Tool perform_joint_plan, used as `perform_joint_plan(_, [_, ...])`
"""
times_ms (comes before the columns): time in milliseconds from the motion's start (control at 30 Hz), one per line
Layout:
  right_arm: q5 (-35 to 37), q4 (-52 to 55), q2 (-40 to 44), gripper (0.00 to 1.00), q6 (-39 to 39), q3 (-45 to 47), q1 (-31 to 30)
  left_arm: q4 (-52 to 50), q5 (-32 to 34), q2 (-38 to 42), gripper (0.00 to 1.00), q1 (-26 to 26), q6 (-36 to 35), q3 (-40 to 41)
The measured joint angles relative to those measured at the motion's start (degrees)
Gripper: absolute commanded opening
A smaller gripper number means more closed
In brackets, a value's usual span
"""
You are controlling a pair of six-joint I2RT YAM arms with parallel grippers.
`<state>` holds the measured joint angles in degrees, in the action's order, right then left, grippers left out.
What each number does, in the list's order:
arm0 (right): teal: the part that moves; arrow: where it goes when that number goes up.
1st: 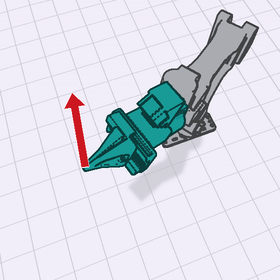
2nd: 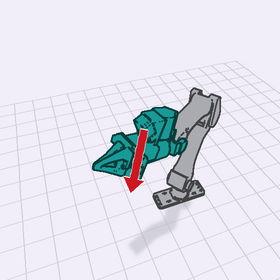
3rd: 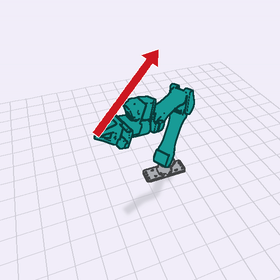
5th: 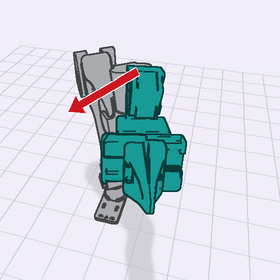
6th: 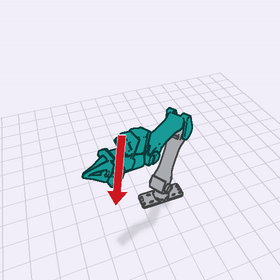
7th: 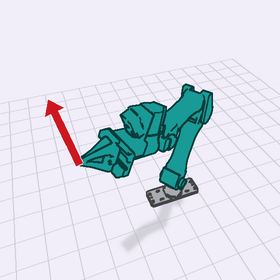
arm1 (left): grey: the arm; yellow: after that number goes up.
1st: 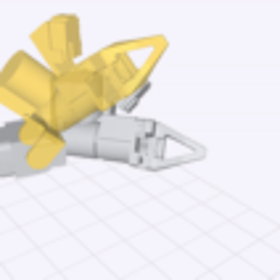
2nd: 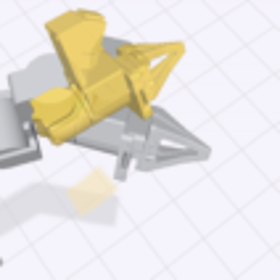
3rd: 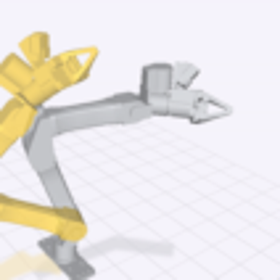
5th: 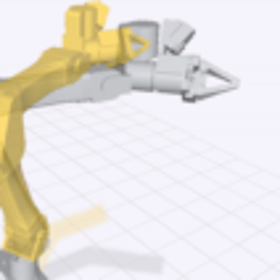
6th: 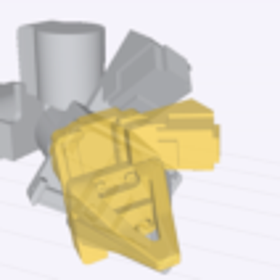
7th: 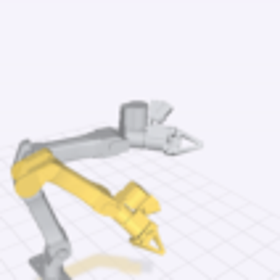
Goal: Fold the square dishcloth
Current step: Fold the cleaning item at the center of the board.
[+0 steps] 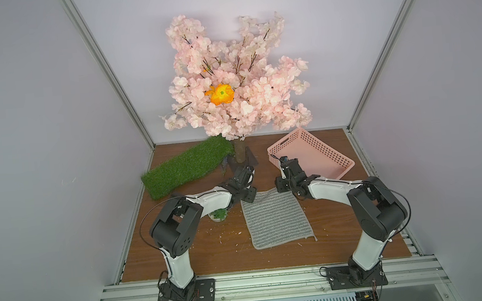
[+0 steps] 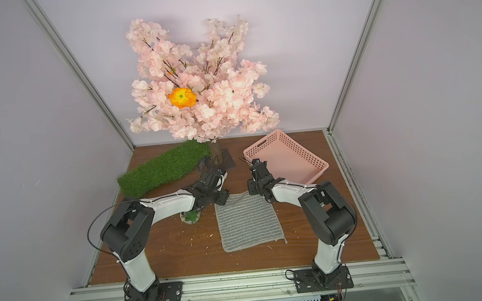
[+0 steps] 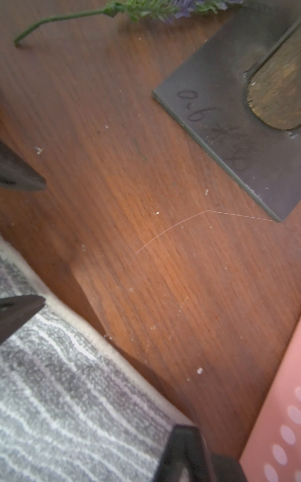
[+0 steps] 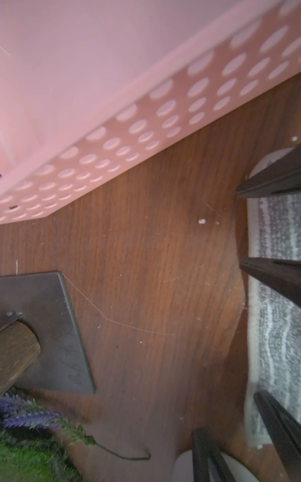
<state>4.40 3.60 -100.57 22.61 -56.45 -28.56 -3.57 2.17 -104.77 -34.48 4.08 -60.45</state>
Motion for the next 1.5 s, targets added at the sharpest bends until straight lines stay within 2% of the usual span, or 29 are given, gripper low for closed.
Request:
perform_joint_plan(200, [1.5, 1.6, 0.0, 0.41, -0.3, -0.1, 0.0, -2.5, -0.9, 0.0, 0.63, 0.2, -1.2, -0.6])
perform_joint_plan(333, [1.5, 1.7, 0.0, 0.41, -0.2, 1.0, 0.0, -3.4, -0.9, -0.7, 0.57, 0.3, -1.5, -0.8])
perform_joint_plan(433, [1.4, 1.8, 0.2, 0.41, 0.3, 3.3, 0.0, -4.1, -0.9, -1.8, 0.46, 0.3, -1.7, -0.9])
perform_joint_plan(600, [1.3, 0.9, 2.3, 0.41, 1.2, 7.3, -0.1, -4.3, -0.7, -2.2, 0.18, 0.3, -1.8, -1.5])
perform_joint_plan(667, [1.2, 0.3, 3.5, 0.42, 1.7, 8.9, -0.1, -4.2, -0.7, -2.4, 0.12, 0.3, -1.7, -1.7])
perform_joint_plan(867, [1.5, 0.6, 6.3, 0.44, 2.0, 11.6, -0.3, -3.8, -1.5, -2.4, 0.08, 0.3, -1.4, -1.7])
perform_joint_plan(1133, [4.9, 2.6, 6.5, 0.42, 1.8, 8.4, -0.3, -3.4, -3.1, -2.4, 0.06, 0.4, -1.4, -1.6])
perform_joint_plan(1300, [7.2, 2.4, 4.2, 0.38, 0.7, 4.4, -0.3, -3.2, -3.6, -2.4, 0.04, 0.4, -1.4, -1.6])
perform_joint_plan(1500, [8.0, 2.9, 1.7, 0.37, 0.4, 3.9, -0.3, -3.1, -3.7, -2.3, 0.02, 0.4, -1.4, -1.6])
